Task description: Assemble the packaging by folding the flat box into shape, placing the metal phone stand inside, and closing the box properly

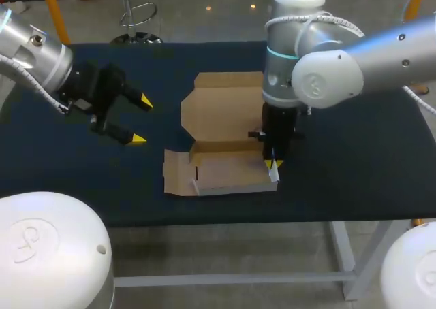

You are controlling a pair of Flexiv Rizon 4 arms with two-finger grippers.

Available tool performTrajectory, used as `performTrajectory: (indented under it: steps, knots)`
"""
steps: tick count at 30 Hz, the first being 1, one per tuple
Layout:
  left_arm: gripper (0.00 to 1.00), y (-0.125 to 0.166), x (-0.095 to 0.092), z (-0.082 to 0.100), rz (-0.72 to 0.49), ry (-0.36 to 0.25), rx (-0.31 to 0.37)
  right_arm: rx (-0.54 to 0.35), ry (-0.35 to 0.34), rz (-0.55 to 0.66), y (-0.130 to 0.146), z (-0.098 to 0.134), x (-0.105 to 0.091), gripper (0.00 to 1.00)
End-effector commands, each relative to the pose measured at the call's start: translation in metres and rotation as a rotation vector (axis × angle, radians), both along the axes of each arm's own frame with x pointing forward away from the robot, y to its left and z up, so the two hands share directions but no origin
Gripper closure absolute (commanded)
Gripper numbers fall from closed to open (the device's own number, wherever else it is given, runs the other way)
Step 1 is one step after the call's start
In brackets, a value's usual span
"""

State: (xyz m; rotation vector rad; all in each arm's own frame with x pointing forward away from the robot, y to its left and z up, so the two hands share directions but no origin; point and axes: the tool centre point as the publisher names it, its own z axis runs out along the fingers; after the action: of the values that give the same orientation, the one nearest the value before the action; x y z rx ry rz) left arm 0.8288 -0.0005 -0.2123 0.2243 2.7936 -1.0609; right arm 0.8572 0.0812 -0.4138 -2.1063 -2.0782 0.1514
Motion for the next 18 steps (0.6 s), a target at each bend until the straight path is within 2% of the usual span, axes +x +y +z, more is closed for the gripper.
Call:
performTrajectory:
  steps: [1, 11, 18]
  knots:
    - [0.0, 0.0007, -0.0003, 0.001, -0.001, 0.002, 0.004, 0.002, -0.061, -0.012, -0.0024, -0.0058, -0.0048, 0.85]
    - [0.0, 0.0007, -0.0003, 0.001, -0.001, 0.002, 0.004, -0.008, -0.151, -0.035, -0.0021, -0.0092, -0.0038, 0.84]
    - [0.0, 0.0007, -0.0003, 0.001, -0.001, 0.002, 0.004, -0.014, -0.177, -0.043, -0.0016, -0.0106, -0.0025, 0.84]
